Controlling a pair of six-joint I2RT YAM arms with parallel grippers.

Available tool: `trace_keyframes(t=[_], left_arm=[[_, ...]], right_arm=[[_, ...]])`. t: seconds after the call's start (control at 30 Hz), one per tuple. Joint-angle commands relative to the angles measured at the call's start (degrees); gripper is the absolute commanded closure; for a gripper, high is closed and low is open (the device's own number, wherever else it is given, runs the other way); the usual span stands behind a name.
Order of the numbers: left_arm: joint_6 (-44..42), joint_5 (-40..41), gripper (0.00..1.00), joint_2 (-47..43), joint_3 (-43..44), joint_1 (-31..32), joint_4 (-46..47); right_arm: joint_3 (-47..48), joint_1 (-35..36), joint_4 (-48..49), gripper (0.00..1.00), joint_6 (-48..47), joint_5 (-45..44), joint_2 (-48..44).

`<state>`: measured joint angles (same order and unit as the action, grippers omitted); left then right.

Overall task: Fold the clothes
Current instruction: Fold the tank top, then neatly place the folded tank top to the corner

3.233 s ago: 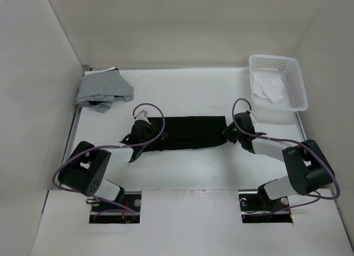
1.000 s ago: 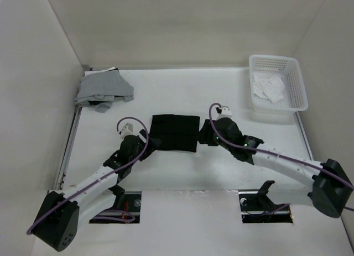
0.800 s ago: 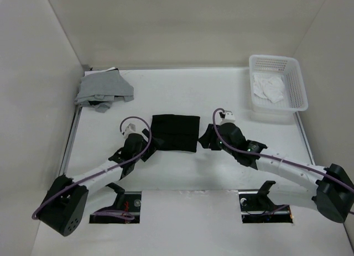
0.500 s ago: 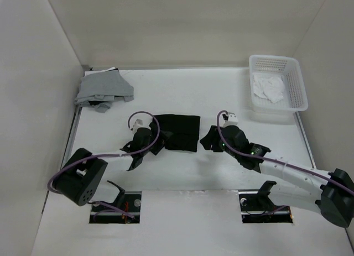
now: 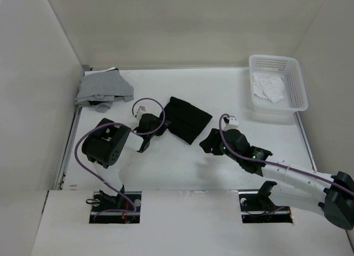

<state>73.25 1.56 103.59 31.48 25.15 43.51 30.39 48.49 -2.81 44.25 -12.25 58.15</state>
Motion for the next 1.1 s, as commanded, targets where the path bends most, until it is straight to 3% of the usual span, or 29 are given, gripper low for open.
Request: trace_keyframes(t=[0.0, 0.13, 0.43, 0.57, 0.73, 0.8, 0.87, 0.97, 1.07], left_arm=[[-7.41, -0.07, 0.99, 2.32, 4.8, -1.37, -4.38], [-15.22, 1.33, 1.0, 0.04, 12.7, -1.46, -10.36], [-22.8, -1.73, 1.0, -0.41, 34.14, -6.9, -19.06], [-26.48, -1.75, 1.0, -0.58, 41.98, -15.93, -23.99], [-25.71, 0.1, 0.99, -1.64, 41.82, -30.08, -25.49], [-24.13, 1.16, 0.93, -0.59, 40.24, -35.19, -24.97], [-19.49, 3.96, 0.69, 0.29, 35.95, -40.99, -23.39], [-13.33, 5.46, 0.32, -0.32, 28.57, -44.43, -16.38], [-9.54, 6.08, 0.15, -2.68, 23.37, -43.92, -9.86]], right_arm=[[-0.42, 0.6, 2.46, 0.42, 1.45, -0.93, -2.6], [-0.6, 0.51, 2.63, 0.42, 1.28, -0.49, -2.96], [1.25, -2.13, 2.9, 0.41, -1.0, 1.35, -2.08], [2.21, -3.01, 2.98, 0.41, -2.23, 2.05, -1.99], [3.18, -3.89, 2.98, 0.4, -3.64, 3.55, -1.64], [3.44, -4.06, 2.98, 0.4, -3.99, 3.99, -1.29], [3.45, -4.06, 3.07, 0.4, -4.08, 4.16, -1.2], [3.45, -3.97, 3.16, 0.4, -3.91, 4.16, -0.93], [3.53, -3.8, 2.98, 0.39, -4.0, 4.16, -0.58]])
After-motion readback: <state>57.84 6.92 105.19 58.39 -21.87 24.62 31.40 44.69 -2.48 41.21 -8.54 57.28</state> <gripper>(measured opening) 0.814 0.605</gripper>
